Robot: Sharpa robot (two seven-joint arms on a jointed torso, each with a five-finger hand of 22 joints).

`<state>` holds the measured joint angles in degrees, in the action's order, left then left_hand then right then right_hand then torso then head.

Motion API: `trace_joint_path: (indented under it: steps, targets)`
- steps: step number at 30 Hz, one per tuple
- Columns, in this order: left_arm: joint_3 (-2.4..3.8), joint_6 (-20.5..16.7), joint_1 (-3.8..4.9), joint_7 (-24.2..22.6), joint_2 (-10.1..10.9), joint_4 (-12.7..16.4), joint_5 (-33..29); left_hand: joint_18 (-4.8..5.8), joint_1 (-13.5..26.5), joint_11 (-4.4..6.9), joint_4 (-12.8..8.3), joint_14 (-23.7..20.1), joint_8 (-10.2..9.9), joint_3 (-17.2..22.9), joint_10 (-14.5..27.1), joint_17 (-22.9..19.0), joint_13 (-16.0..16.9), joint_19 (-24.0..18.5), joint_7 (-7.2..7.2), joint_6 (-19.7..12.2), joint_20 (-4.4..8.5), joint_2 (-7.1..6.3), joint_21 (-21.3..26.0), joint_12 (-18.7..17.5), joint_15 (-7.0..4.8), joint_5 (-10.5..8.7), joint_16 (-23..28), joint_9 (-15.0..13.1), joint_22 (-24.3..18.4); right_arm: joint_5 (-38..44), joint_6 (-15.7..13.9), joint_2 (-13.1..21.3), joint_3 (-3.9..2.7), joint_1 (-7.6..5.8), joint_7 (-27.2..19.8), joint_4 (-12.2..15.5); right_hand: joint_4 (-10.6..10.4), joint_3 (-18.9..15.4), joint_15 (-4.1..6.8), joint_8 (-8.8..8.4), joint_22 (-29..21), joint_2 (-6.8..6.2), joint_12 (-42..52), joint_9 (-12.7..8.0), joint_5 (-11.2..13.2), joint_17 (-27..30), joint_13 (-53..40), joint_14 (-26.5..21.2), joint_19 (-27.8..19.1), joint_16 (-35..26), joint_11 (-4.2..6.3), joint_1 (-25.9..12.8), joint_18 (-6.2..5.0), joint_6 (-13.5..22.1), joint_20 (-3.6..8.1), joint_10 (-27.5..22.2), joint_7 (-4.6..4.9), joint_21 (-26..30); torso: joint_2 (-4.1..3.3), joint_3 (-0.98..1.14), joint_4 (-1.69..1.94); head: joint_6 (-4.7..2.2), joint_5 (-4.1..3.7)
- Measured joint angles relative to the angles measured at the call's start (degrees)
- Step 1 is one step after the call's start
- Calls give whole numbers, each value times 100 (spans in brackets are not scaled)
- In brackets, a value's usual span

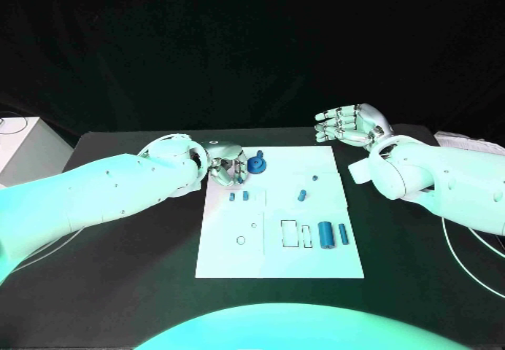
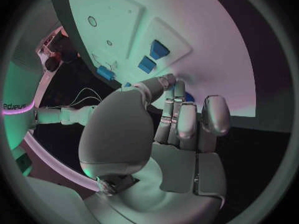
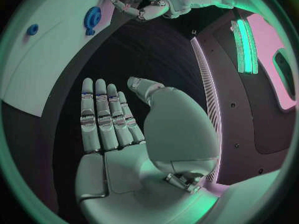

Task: Assemble the parts on the task board

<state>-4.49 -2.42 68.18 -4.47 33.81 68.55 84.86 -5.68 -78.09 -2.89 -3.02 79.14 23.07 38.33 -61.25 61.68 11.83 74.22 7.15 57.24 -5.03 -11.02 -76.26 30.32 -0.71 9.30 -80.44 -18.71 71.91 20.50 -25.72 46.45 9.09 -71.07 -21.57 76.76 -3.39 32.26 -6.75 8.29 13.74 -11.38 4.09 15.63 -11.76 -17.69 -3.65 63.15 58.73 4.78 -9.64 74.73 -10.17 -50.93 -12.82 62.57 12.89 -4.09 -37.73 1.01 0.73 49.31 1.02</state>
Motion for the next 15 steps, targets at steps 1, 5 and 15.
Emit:
trace_joint_path:
  steps: [1, 5, 15]
  targets:
    - [0, 0, 0, 1, -5, -4, 0, 0, 0, 0, 0, 0, 0, 0, 0, -2, 0, 0, -2, 2, 0, 1, 0, 0, 0, 0, 0, 0, 0, 0, 0, 0, 0, 0, 0, 1, 0, 0, 0, 0, 0, 0, 0, 0, 0, 0, 0, 0, 0, 0, 0, 0, 0, 0, 0, 0, 0, 0, -1, 1, 0, 1, -1]
    - [-4, 3, -1, 5, -31, -20, 0, 0, 23, -19, 0, 0, 0, 0, -20, -8, 0, 0, -16, 16, 0, 23, 0, -3, 0, -11, 0, 0, -2, 0, 1, 1, 0, 0, 0, 2, 0, 0, 0, 0, 0, 0, 0, 0, 0, 0, 0, 0, 0, 0, 0, 0, 0, 0, 0, 0, 0, 0, -3, 1, -1, 1, -5]
    - [-15, 36, -9, 22, -74, -58, 1, 0, 38, 0, 0, 0, -10, 0, -43, -14, 0, 0, -16, 13, 0, 38, 0, -3, 0, -17, 0, 0, -8, 0, 4, 5, 0, 0, 1, 9, 0, 0, 0, 0, -25, 0, 0, -7, 0, 19, 0, 0, 21, 0, 0, 0, 0, 0, -21, 0, 0, 0, -3, 3, -4, 21, -16]
